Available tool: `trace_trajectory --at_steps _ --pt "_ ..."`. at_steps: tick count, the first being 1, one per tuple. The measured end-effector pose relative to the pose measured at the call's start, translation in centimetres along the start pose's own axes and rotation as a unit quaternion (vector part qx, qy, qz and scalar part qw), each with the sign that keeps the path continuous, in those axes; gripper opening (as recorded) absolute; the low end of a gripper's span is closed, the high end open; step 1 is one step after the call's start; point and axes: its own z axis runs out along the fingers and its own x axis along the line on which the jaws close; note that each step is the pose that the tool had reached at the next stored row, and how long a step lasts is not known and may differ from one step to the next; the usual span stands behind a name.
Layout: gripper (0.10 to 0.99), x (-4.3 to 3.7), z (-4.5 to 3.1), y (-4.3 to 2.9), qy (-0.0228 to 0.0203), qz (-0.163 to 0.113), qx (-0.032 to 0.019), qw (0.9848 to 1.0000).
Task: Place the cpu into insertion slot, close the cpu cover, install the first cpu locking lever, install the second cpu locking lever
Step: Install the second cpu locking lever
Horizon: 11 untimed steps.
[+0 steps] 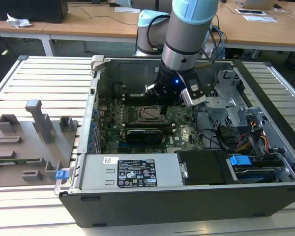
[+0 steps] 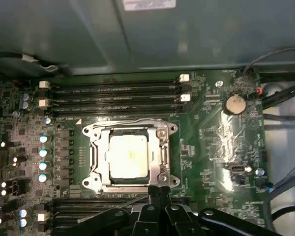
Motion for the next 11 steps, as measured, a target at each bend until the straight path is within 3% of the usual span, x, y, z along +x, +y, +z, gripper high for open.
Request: trace_trajectory --at_steps 3,4,5,8,11 --pt "0.106 1.58 0.65 -0.58 0.0 0.0 -0.0005 1.0" --pt "0.106 2.56 1.0 -0.84 0.0001 0.0 -0.0006 1.0" --pt "0.106 3.04 1.21 -0.96 0.0 0.0 -0.0009 1.0" --pt "0.106 3.87 1.69 -1.13 0.0001 0.0 -0.0013 1.0" --pt "0.106 4.49 2.29 -1.3 0.001 -0.006 -0.0054 1.0"
